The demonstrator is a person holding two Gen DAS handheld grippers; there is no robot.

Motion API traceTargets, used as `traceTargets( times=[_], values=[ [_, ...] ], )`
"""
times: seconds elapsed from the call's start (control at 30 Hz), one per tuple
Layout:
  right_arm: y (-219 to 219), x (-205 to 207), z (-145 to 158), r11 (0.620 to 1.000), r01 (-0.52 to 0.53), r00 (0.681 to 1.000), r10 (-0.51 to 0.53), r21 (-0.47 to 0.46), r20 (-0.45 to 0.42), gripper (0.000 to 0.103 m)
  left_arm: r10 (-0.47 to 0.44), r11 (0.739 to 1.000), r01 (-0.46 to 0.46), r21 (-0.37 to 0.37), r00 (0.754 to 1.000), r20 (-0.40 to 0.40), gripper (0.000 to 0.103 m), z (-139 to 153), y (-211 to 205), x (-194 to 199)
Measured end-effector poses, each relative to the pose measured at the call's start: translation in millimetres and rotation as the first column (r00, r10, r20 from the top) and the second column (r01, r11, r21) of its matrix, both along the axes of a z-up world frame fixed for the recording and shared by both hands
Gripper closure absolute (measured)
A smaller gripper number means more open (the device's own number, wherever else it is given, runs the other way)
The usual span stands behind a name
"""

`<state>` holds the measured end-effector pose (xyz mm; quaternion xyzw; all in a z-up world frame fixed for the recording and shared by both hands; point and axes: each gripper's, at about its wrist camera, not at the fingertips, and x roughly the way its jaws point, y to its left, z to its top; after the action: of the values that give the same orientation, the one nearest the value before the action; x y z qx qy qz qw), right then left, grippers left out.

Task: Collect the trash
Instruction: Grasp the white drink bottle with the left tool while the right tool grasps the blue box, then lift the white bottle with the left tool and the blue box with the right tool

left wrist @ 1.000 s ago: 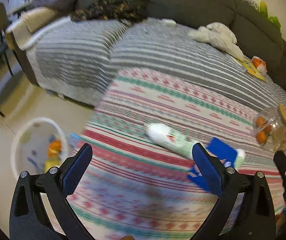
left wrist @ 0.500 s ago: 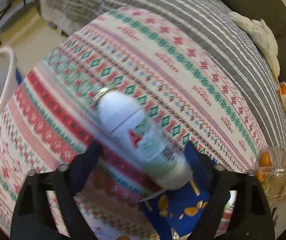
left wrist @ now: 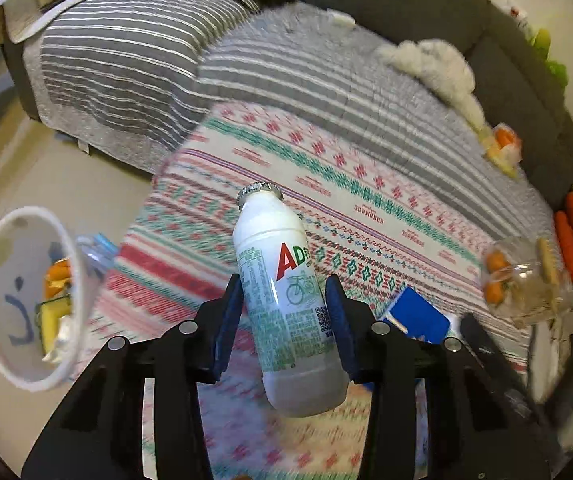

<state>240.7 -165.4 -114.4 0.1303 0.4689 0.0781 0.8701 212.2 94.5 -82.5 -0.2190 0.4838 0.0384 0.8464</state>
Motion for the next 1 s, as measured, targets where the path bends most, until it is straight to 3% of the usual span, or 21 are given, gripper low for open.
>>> traceTargets(
  times=[0.13, 0.27, 0.3, 0.33, 0.37, 0.4, 0.43, 0.47, 0.7, 0.8, 0.87, 0.93, 1.0],
  values=[
    [17, 3, -11, 0.993, -0.078, 0.997, 0.079, -0.089, 0.002, 0.014, 0.004, 0.998, -0.002, -0.058, 0.999, 0.045, 0.063, 13, 9, -20],
    [28, 1, -21, 0.982, -0.153, 0.986, 0.159, -0.111, 0.051, 0.015, -0.051, 0.998, 0.053, -0.021, 0.996, 0.077, 0.064, 21, -4, -20],
    [31, 2, -23, 0.979, -0.176, 0.982, 0.182, -0.103, 0.051, 0.02, -0.061, 0.998, 0.062, -0.009, 0.994, 0.086, 0.066, 22, -6, -20],
    [32, 2, -26, 0.978, -0.193, 0.98, 0.197, -0.085, 0.042, 0.041, -0.069, 0.998, 0.068, 0.003, 0.993, 0.093, 0.069, 22, -7, -20],
    [32, 4, -29, 0.977, -0.204, 0.978, 0.206, -0.061, 0.024, 0.07, -0.076, 0.997, 0.075, 0.016, 0.992, 0.098, 0.071, 22, -8, -19],
    [31, 5, -34, 0.976, -0.215, 0.977, 0.215, -0.031, -0.004, 0.079, -0.083, 0.996, 0.081, 0.023, 0.991, 0.101, 0.072, 22, -8, -20],
    [31, 4, -36, 0.977, -0.214, 0.977, 0.214, -0.022, -0.01, 0.095, -0.087, 0.996, 0.084, 0.032, 0.991, 0.104, 0.074, 21, -8, -20],
    [29, 2, -37, 0.978, -0.207, 0.978, 0.207, -0.02, -0.007, 0.1, -0.089, 0.995, 0.085, 0.05, 0.99, 0.108, 0.075, 22, -9, -19],
    [21, -14, -15, 0.985, -0.171, 0.984, 0.169, 0.021, 0.062, 0.102, -0.135, 0.988, 0.122, 0.096, 0.982, 0.133, 0.076, 29, -9, -23],
    [29, -19, -5, 0.982, -0.188, 0.979, 0.187, 0.001, 0.08, 0.102, -0.194, 0.972, 0.182, 0.15, 0.978, 0.073, 0.073, 21, -14, -20],
    [36, -25, 2, 0.979, -0.199, 0.975, 0.202, -0.04, 0.098, 0.102, -0.277, 0.943, 0.278, 0.181, 0.96, -0.031, 0.055, 5, -23, -15],
    [40, -24, 5, 0.978, -0.203, 0.974, 0.207, -0.053, 0.088, 0.101, -0.359, 0.897, 0.379, 0.226, 0.925, -0.126, 0.055, -14, -37, -14],
    [43, -21, 4, 0.976, -0.212, 0.975, 0.215, -0.048, 0.063, 0.093, -0.412, 0.839, 0.454, 0.3, 0.89, -0.197, 0.053, -32, -51, -16]
  ],
)
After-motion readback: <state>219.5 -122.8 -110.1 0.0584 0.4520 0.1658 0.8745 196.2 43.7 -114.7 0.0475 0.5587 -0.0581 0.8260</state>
